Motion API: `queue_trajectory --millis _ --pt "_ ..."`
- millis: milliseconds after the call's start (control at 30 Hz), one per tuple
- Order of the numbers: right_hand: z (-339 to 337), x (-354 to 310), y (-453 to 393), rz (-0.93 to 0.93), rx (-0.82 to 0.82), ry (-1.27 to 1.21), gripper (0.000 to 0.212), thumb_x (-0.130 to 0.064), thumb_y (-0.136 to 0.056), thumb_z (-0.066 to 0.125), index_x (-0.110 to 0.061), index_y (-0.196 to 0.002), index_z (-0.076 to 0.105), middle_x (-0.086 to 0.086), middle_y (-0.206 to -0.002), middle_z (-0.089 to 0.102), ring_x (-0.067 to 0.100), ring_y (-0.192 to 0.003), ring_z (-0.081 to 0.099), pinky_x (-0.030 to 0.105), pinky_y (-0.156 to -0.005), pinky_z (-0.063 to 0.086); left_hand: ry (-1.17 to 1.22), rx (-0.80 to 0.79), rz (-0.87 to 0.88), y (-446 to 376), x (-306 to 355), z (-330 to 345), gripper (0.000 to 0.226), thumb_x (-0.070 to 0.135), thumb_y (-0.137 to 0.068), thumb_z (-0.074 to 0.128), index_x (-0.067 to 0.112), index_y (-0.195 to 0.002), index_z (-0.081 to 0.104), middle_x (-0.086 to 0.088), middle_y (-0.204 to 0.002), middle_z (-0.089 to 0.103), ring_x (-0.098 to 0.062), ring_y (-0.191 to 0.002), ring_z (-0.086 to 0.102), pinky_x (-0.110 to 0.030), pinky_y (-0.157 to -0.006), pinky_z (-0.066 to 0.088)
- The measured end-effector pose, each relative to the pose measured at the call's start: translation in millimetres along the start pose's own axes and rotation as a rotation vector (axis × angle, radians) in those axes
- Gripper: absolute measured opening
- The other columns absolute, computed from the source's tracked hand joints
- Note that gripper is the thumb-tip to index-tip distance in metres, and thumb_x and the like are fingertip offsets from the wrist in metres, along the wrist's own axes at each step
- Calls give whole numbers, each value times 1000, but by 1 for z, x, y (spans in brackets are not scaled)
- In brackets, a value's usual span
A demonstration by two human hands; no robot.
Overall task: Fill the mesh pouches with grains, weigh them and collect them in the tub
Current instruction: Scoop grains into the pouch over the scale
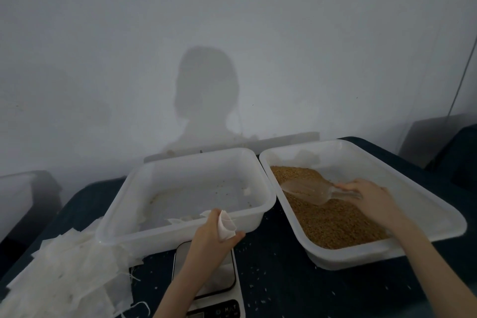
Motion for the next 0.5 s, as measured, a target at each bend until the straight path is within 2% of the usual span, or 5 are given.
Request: queue_trajectory --millis 100,233,333,400,500 --pt "-3 -4 1 3 13 -3 31 -32 -94 56 -41 -123 60 -6 -107 60 17 -104 56 38 -93 39 2 -3 -1 0 0 -1 38 41 -76 74 33 -92 42 11 -86 58 -3 -74 57 -9 -56 44" --pt "-14 -10 4 13 72 -8 29 -30 -96 54 -36 -124 61 -1 -115 61 21 -107 57 44 -95 42 7 1 -2 2 1 -4 36 41 -76 74 34 -88 41 12 -84 58 -2 -73 57 -9 -56 43" --pt "-24 -27 9 -82 57 -116 30 -29 -93 58 -36 -122 61 -1 -109 62 21 -102 57 47 -95 42 14 11 1 3 3 -8 35 40 -77 73 33 -87 40 10 -83 57 -3 -72 55 -8 -56 41" --pt "-30 -47 13 -186 33 -216 33 -24 -91 62 -39 -120 60 -5 -103 63 17 -97 58 40 -91 46 21 13 3 3 4 -10 34 40 -78 73 33 -87 40 11 -82 56 -2 -71 54 -8 -55 40" --pt "-35 -79 19 -323 -36 -313 37 -18 -90 62 -45 -115 59 -17 -101 60 -1 -94 56 18 -81 44 30 7 -2 3 4 -14 34 41 -78 72 31 -92 43 10 -86 57 -3 -74 55 -8 -54 39"
Point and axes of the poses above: each hand's wrist, its own y-axis away from the middle knuckle, its own z-axis out of the palm, x = y × z, the point moved 3 cm from there along -y, towards the middle knuckle
